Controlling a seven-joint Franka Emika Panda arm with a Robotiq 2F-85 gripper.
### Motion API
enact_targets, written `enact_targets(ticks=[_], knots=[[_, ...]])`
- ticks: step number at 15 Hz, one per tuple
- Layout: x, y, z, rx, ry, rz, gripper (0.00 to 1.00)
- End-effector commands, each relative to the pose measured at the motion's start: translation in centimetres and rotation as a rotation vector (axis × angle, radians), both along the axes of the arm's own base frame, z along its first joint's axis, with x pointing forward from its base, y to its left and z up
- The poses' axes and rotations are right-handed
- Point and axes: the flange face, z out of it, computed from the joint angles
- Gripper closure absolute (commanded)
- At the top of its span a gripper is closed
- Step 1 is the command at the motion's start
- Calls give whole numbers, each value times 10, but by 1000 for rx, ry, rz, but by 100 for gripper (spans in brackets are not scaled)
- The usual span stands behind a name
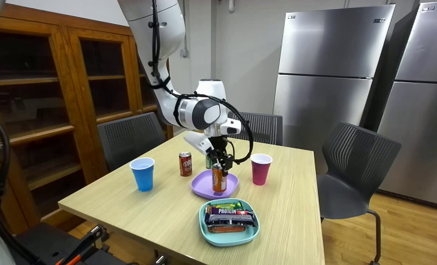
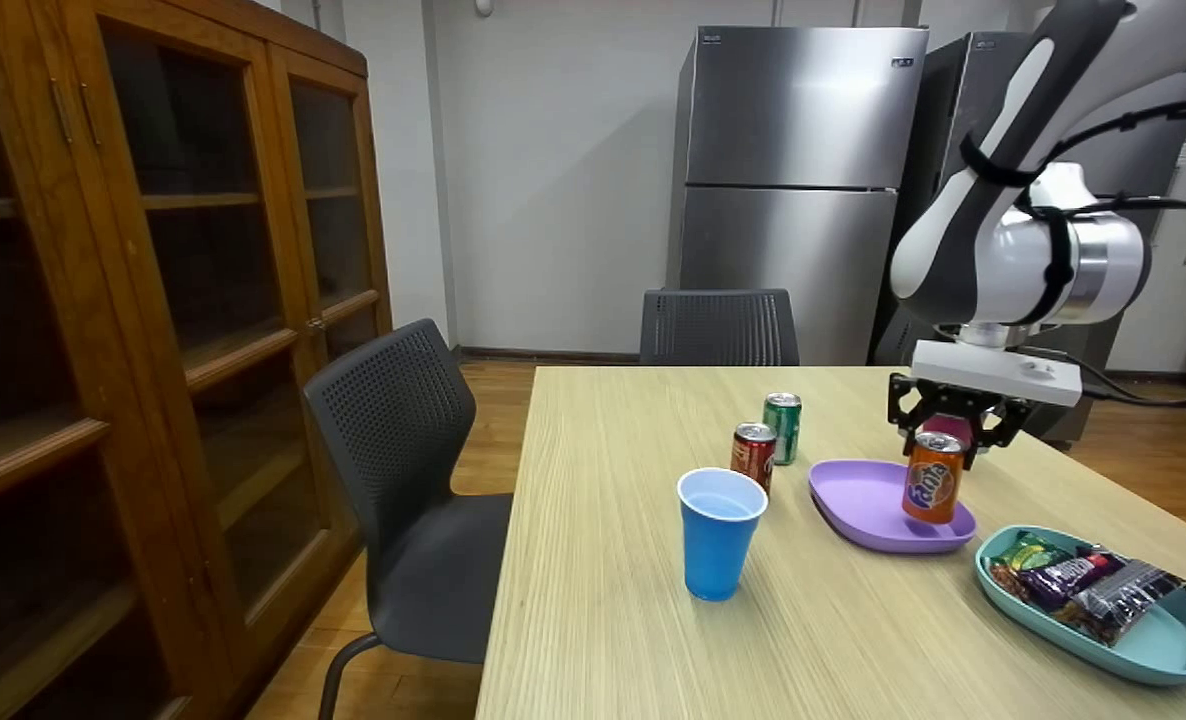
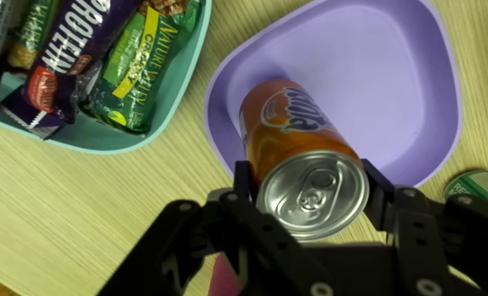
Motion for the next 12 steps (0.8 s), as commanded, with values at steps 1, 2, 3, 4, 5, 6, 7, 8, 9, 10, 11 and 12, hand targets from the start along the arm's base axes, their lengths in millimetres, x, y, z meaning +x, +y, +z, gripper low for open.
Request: enact_targets(ticks=[1,2,3,4,5,6,7,8,9,10,11,12], knots=[[7,-3,6,11,10,-30,61],[7,-3,5,11,12,-31,61],[6,-3,5,11,14,-32,61],[6,-3,4,10,15,-32,61],[5,-3,4,9,20,-31,61],[4,-3,4,4,29,-31,11],[3,-4,6,2,30,-31,9],[1,-4,10,3,25,-34,4],[0,-5,16,3,14,-34,0],[-1,-6,23,2,5,-34,0],[-2,-6,31,1,-7,-32,0],[-3,-6,41,4,-24,-30,0]])
